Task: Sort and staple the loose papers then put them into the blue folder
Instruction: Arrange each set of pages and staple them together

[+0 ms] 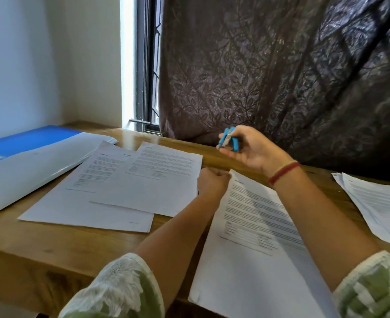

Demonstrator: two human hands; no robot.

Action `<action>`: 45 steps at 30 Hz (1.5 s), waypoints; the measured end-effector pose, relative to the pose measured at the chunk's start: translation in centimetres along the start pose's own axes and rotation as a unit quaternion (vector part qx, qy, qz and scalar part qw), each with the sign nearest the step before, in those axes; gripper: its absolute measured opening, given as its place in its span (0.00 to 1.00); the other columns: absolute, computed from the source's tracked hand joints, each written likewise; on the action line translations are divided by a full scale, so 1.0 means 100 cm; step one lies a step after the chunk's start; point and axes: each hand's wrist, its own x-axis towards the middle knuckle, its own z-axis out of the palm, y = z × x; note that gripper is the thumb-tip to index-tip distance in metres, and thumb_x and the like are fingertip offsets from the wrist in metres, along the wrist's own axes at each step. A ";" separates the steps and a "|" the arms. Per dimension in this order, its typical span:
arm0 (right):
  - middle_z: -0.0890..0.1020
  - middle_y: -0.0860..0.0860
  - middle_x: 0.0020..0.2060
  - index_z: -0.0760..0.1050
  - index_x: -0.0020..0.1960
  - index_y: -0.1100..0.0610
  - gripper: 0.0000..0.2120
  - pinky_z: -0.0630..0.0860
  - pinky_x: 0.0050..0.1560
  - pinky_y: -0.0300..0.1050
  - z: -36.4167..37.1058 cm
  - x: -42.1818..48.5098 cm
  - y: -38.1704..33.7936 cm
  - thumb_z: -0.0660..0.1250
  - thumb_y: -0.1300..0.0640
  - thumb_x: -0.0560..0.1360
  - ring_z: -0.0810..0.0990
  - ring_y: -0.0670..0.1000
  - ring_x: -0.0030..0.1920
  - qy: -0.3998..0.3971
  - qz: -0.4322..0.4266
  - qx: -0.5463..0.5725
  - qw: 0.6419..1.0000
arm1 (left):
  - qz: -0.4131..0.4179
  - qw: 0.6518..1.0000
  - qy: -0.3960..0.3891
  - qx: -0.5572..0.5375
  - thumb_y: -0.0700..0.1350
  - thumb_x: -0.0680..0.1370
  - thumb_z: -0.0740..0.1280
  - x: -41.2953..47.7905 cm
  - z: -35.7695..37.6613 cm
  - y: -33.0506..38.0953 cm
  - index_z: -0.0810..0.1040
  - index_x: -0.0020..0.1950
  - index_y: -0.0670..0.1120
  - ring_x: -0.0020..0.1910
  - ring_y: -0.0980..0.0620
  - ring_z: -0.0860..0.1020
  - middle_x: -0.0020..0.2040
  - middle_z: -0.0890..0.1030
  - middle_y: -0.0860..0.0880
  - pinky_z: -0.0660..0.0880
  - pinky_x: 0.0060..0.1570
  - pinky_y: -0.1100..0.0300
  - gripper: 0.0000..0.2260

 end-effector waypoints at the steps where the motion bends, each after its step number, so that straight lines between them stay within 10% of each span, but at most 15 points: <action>1: 0.77 0.61 0.56 0.70 0.67 0.67 0.18 0.81 0.32 0.42 -0.015 0.002 -0.001 0.61 0.65 0.78 0.80 0.57 0.48 0.029 -0.008 0.007 1.000 | 0.000 1.000 -0.005 -0.013 0.47 0.79 0.67 0.000 0.000 -0.001 0.77 0.44 0.49 0.44 0.51 0.78 0.44 0.78 0.49 0.73 0.40 0.63 0.05; 11: 0.78 0.53 0.39 0.77 0.50 0.61 0.05 0.77 0.33 0.36 -0.072 0.017 0.024 0.67 0.63 0.74 0.77 0.45 0.35 0.175 -0.040 -0.319 0.931 | -0.024 0.999 0.019 0.024 0.47 0.79 0.68 -0.005 0.002 0.005 0.81 0.47 0.44 0.45 0.45 0.83 0.46 0.83 0.46 0.81 0.51 0.51 0.07; 16: 0.78 0.51 0.40 0.75 0.48 0.58 0.07 0.76 0.43 0.45 -0.061 0.021 0.037 0.67 0.54 0.74 0.77 0.48 0.41 0.154 -0.077 -0.405 0.898 | -0.008 0.999 0.022 0.042 0.47 0.79 0.68 -0.007 0.005 0.006 0.79 0.40 0.50 0.39 0.52 0.82 0.40 0.82 0.52 0.80 0.41 0.58 0.08; 21: 0.73 0.48 0.34 0.69 0.38 0.54 0.10 0.66 0.31 0.41 -0.052 0.025 0.053 0.68 0.54 0.74 0.73 0.46 0.34 0.124 -0.074 -0.411 0.900 | -0.003 0.998 0.023 0.054 0.46 0.78 0.68 -0.010 0.005 0.008 0.81 0.42 0.47 0.39 0.46 0.82 0.40 0.83 0.47 0.81 0.43 0.53 0.07; 26: 0.80 0.54 0.53 0.70 0.65 0.57 0.22 0.78 0.56 0.54 -0.046 0.028 0.060 0.64 0.47 0.76 0.80 0.53 0.53 0.112 -0.044 -0.409 0.905 | -0.004 0.998 0.025 0.057 0.47 0.78 0.70 -0.013 0.005 0.011 0.81 0.48 0.38 0.44 0.40 0.82 0.46 0.83 0.39 0.81 0.48 0.48 0.11; 29: 0.78 0.53 0.56 0.65 0.71 0.58 0.27 0.74 0.47 0.45 -0.048 0.029 0.060 0.61 0.42 0.78 0.78 0.50 0.51 0.085 -0.044 -0.412 0.906 | -0.010 0.999 0.023 0.047 0.46 0.78 0.70 -0.013 0.003 0.012 0.82 0.49 0.38 0.45 0.39 0.83 0.46 0.83 0.39 0.80 0.49 0.46 0.10; 36: 0.72 0.52 0.41 0.68 0.48 0.54 0.17 0.65 0.49 0.48 -0.043 0.027 0.052 0.47 0.44 0.81 0.70 0.49 0.42 0.061 -0.044 -0.405 0.911 | -0.031 0.999 0.022 0.017 0.45 0.77 0.70 -0.009 0.004 0.011 0.82 0.46 0.38 0.43 0.42 0.84 0.41 0.85 0.42 0.81 0.48 0.44 0.10; 45: 0.77 0.52 0.35 0.75 0.51 0.60 0.13 0.70 0.30 0.35 -0.062 0.024 0.045 0.59 0.51 0.80 0.75 0.44 0.29 -0.047 -0.018 -0.356 0.933 | -0.039 0.999 0.013 0.004 0.44 0.77 0.70 -0.006 0.003 0.010 0.83 0.41 0.45 0.44 0.46 0.84 0.41 0.85 0.46 0.81 0.51 0.48 0.06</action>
